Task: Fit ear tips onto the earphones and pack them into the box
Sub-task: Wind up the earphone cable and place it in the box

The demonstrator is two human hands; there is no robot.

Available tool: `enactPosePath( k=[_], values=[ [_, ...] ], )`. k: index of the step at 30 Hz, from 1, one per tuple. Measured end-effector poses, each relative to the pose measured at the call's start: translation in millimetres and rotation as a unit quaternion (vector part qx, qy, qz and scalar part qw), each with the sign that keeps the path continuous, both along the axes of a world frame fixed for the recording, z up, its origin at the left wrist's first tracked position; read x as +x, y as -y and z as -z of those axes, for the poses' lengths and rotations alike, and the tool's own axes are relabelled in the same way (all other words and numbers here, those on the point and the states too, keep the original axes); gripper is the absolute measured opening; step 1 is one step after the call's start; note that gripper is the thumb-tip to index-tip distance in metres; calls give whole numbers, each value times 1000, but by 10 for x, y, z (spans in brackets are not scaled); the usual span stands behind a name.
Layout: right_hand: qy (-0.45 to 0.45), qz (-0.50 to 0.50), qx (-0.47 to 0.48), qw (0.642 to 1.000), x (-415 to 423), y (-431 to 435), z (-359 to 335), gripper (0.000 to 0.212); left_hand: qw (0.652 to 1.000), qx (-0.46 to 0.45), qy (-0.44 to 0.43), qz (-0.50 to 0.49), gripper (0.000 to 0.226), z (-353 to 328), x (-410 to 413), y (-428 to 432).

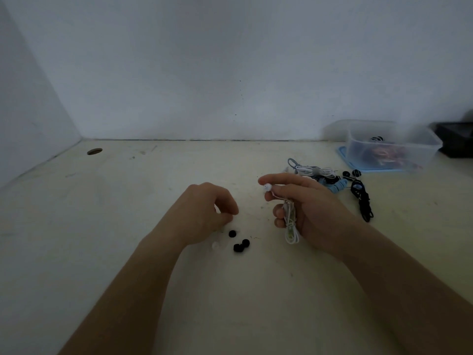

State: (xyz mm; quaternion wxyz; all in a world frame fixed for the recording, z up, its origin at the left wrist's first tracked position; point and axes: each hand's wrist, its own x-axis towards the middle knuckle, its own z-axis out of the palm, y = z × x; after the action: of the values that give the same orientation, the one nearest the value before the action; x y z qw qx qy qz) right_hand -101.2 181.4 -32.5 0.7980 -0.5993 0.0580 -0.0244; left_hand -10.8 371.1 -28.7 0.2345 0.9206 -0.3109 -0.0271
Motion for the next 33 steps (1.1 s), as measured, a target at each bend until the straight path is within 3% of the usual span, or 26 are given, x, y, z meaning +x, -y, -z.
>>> enactPosePath(
  k=[4,9,17,23,33],
  values=[
    [11,17,-22,1000,-3,10,29,18,990,-139,-2,-28,19,-37,-42,17],
    [39,40,-53,997,5,17,53,16,937,-322,-135,-23,14,-119,-180,86],
    [79,38,-72,994,14,29,80,17,882,-391,-263,-4,22,-89,-207,123],
    [98,37,-102,989,4,17,82,14,842,-440,-312,-3,36,-41,-186,151],
    [121,69,-121,983,6,4,72,15,776,-488,-400,15,25,-81,-190,156]
  ],
)
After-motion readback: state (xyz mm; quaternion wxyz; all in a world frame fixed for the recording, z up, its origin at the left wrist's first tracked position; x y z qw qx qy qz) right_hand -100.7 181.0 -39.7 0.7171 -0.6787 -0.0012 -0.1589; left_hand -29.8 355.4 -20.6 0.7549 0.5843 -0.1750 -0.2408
